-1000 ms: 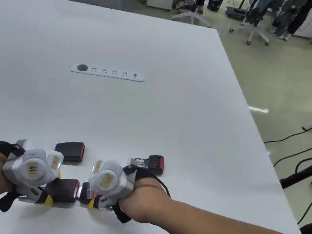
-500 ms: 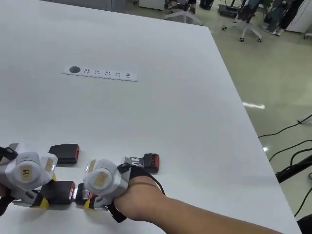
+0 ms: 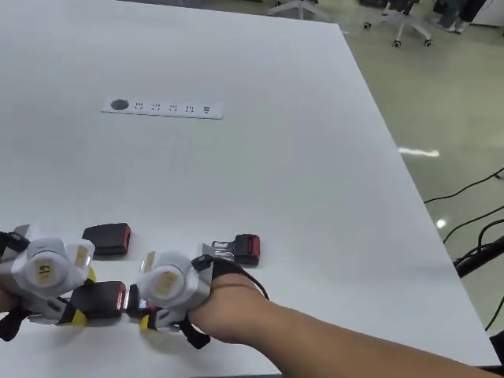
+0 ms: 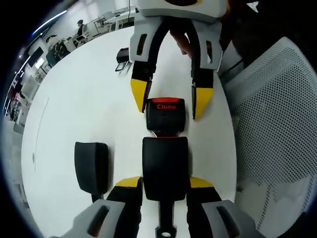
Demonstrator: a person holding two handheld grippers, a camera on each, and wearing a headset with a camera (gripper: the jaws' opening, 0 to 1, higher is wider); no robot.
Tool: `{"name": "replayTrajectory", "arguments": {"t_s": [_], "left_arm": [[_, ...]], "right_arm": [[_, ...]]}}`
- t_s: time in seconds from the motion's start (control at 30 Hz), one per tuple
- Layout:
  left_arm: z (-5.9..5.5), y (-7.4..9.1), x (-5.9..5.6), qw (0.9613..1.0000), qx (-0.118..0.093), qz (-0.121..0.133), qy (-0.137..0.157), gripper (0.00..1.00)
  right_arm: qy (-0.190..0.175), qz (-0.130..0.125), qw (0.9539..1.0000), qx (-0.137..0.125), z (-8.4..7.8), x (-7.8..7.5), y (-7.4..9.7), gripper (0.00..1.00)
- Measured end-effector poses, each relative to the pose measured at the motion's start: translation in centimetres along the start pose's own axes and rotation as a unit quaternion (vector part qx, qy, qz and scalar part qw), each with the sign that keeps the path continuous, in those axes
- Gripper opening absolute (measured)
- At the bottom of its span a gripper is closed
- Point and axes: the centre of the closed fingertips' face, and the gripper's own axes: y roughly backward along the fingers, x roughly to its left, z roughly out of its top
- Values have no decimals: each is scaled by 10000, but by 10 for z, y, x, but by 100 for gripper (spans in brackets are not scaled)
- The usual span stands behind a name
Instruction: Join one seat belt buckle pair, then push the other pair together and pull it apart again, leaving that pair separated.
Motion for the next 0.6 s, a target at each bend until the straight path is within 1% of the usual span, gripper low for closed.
{"name": "replayTrajectory", "arguments": {"t_s": [0.07, 0.13, 0.17, 0.2, 0.27, 0.3, 0.33, 0.37, 0.4, 0.43, 0.47, 0.5, 0.57, 0.6], "left_arm": [[-2, 2, -1, 10000, 6, -3, -31, 41], [-5, 7, 1, 10000, 18, 72, 4, 45], [-4, 11, 2, 10000, -18, 93, 21, 46], [-3, 16, 6, 9998, -99, 171, 36, 48], [0, 23, 16, 9990, -232, 377, 77, 53], [4, 29, 26, 9975, -398, 553, 208, 56], [6, 33, 32, 9964, -482, 621, 311, 58], [9, 39, 43, 9940, -663, 766, 420, 59], [7, 42, 51, 9933, -648, 862, 421, 60], [5, 45, 58, 9931, -632, 881, 447, 60], [4, 47, 62, 9933, -615, 878, 442, 60], [2, 48, 69, 9931, -591, 924, 414, 60], [2, 48, 77, 9932, -586, 920, 407, 61], [2, 47, 81, 9933, -584, 903, 426, 61]], "right_arm": [[-6, -26, 10000, -85, 2, -1, 5, 43], [-29, -57, 9998, -190, 4, -3, 12, 42], [-55, -80, 9996, -248, 5, -4, 17, 42], [-49, -131, 9994, -320, 6, -7, 24, 42], [-32, -201, 9991, -362, 4, -13, 32, 42], [-66, -267, 9988, -399, 2, -19, 39, 42], [-86, -297, 9986, -418, 1, -24, 42, 42], [-119, -314, 9985, -432, -3, -30, 47, 43], [-125, -301, 9985, -442, -5, -34, 48, 44], [-119, -323, 9984, -446, -8, -42, 51, 44], [-134, -363, 9984, -411, -11, -48, 53, 44], [-156, -428, 9982, -392, -15, -58, 57, 44], [-229, -506, 9978, -367, -20, -70, 62, 44], [-196, -552, 9977, -330, -25, -76, 65, 44]]}}
